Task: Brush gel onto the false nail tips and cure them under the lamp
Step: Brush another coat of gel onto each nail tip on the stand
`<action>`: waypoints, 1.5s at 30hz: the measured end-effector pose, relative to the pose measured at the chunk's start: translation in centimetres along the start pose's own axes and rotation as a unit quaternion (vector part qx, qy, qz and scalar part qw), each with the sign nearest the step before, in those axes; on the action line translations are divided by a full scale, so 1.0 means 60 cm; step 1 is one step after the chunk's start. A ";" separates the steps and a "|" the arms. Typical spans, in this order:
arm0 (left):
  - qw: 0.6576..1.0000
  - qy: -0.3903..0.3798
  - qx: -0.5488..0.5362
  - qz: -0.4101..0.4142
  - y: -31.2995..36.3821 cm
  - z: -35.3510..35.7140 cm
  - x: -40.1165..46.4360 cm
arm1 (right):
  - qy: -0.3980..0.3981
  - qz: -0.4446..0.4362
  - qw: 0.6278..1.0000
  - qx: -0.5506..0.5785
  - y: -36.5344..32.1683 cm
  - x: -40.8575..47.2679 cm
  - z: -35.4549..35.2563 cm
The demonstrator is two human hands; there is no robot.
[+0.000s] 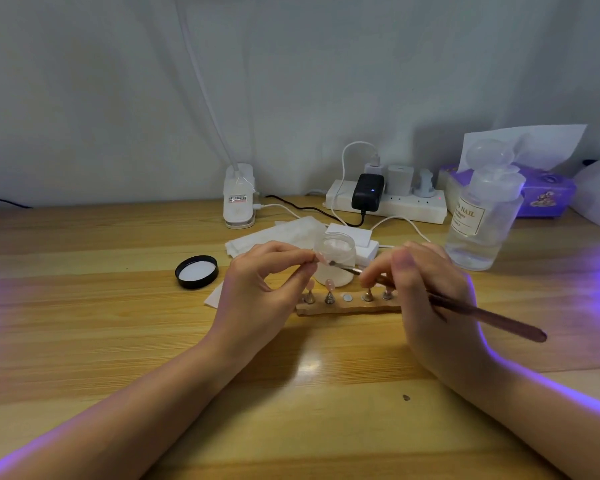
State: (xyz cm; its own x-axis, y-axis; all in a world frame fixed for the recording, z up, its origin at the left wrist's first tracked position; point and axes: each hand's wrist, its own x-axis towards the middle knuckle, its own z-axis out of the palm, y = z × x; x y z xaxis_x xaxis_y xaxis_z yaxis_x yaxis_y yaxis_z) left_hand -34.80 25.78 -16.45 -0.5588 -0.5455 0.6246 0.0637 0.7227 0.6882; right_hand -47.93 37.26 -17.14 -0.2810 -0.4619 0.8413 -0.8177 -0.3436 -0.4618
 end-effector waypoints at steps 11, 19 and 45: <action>1.000 0.010 -0.010 0.009 -0.006 -0.001 0.001 | -0.016 0.086 0.995 0.056 -0.002 -0.002 -0.001; 1.000 0.019 -0.018 0.010 -0.006 -0.001 0.000 | -0.038 -0.027 0.999 0.011 -0.008 0.000 0.012; 1.000 0.007 -0.008 0.016 -0.008 0.000 0.001 | -0.038 0.008 0.997 0.061 -0.010 0.002 0.008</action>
State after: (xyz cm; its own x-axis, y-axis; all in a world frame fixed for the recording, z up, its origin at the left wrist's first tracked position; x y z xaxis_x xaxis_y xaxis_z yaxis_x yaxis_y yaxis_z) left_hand -34.86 25.41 -16.75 -0.5442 -0.5277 0.6522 0.0949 0.7337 0.6728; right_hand -47.24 37.04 -16.92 -0.2513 -0.5280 0.8113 -0.7444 -0.4303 -0.5106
